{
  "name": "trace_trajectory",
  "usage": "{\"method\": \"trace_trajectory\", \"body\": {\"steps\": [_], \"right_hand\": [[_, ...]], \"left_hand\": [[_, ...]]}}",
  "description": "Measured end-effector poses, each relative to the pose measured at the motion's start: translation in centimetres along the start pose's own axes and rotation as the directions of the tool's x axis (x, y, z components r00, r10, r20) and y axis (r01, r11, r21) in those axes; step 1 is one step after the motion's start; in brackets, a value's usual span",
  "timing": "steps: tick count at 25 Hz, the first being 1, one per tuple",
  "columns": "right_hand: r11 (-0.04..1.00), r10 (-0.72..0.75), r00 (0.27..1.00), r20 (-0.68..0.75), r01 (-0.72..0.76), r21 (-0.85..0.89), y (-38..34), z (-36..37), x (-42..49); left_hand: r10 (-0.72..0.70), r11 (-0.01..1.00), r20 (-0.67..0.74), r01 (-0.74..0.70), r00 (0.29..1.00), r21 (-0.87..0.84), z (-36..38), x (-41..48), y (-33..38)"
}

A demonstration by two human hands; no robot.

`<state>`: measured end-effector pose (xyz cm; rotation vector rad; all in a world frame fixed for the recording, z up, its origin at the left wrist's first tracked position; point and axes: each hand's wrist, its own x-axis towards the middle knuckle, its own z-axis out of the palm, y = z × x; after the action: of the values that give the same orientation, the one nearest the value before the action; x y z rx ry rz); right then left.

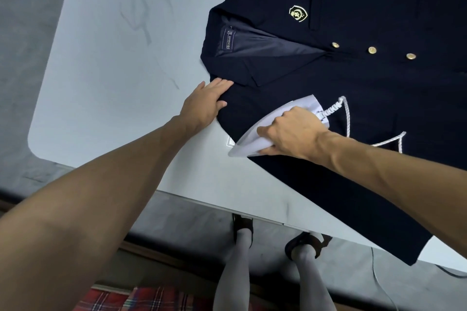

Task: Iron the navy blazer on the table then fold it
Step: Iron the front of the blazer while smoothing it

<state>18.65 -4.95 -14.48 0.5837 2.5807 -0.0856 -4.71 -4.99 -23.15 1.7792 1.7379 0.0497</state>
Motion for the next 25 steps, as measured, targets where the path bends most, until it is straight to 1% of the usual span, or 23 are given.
{"method": "trace_trajectory", "body": {"steps": [2, 4, 6, 7, 9, 12, 13, 14, 16, 17, 19, 22, 24, 25], "right_hand": [[1.000, 0.008, 1.000, 0.026, -0.008, 0.015, 0.2, 0.3, -1.6], [0.999, 0.018, 0.999, 0.046, -0.020, 0.038, 0.3, 0.8, -2.8], [0.997, 0.021, 0.997, 0.075, -0.026, 0.076, 0.1, 1.2, -3.9], [0.996, 0.015, 0.996, 0.084, -0.022, 0.089, -0.1, 1.2, -4.5], [0.996, 0.000, 0.998, 0.061, -0.006, 0.086, -0.3, 1.3, -4.9], [0.998, 0.014, 0.999, -0.040, -0.011, 0.060, 0.5, 1.0, -3.1], [0.998, 0.024, 0.998, -0.063, -0.021, 0.051, 0.8, 0.7, -2.2], [0.999, 0.031, 0.997, -0.068, -0.028, 0.044, 0.9, 0.4, -1.3], [0.999, 0.018, 0.998, -0.066, -0.015, 0.036, 0.5, 0.1, 0.3], [0.999, 0.016, 0.997, -0.069, -0.013, 0.043, 0.1, 0.1, 0.7], [0.996, 0.050, 0.995, -0.081, -0.044, 0.080, -1.0, 0.5, 0.8], [0.982, 0.133, 0.986, -0.099, -0.118, 0.145, -1.9, 0.7, 0.5], [0.979, 0.137, 0.986, -0.096, -0.120, 0.164, -1.5, 0.4, 0.5], [0.980, 0.125, 0.987, -0.100, -0.108, 0.165, -1.1, 0.1, 0.6]], "left_hand": [[-0.036, 0.998, -0.034, 0.037, 0.999, 0.041, -0.1, -0.5, 1.1], [-0.041, 0.997, -0.061, 0.045, 0.997, 0.066, -0.1, -0.6, 1.6], [-0.042, 0.994, -0.131, 0.054, 0.991, 0.093, 0.3, -0.8, 2.2], [-0.017, 0.991, -0.182, 0.041, 0.983, 0.128, 0.6, -1.1, 2.7], [0.111, 0.982, -0.272, -0.063, 0.956, 0.179, 1.9, -2.1, 3.6], [0.248, 0.965, -0.352, -0.197, 0.903, 0.175, 3.2, -1.5, 4.0], [0.277, 0.955, -0.345, -0.217, 0.897, 0.202, 3.1, -0.4, 3.6], [0.290, 0.943, -0.282, -0.222, 0.915, 0.249, 3.1, 0.5, 3.4], [0.270, 0.905, -0.102, -0.216, 0.958, 0.366, 3.3, 2.0, 2.6], [0.255, 0.893, -0.066, -0.208, 0.965, 0.398, 3.7, 2.5, 2.2], [0.246, 0.879, -0.078, -0.188, 0.966, 0.438, 4.5, 2.7, 2.0], [0.250, 0.881, -0.144, -0.163, 0.958, 0.443, 5.0, 2.6, 2.2], [0.254, 0.905, -0.142, -0.183, 0.957, 0.384, 4.6, 2.7, 2.0], [0.264, 0.926, -0.141, -0.211, 0.954, 0.312, 4.3, 2.8, 1.9]]}}
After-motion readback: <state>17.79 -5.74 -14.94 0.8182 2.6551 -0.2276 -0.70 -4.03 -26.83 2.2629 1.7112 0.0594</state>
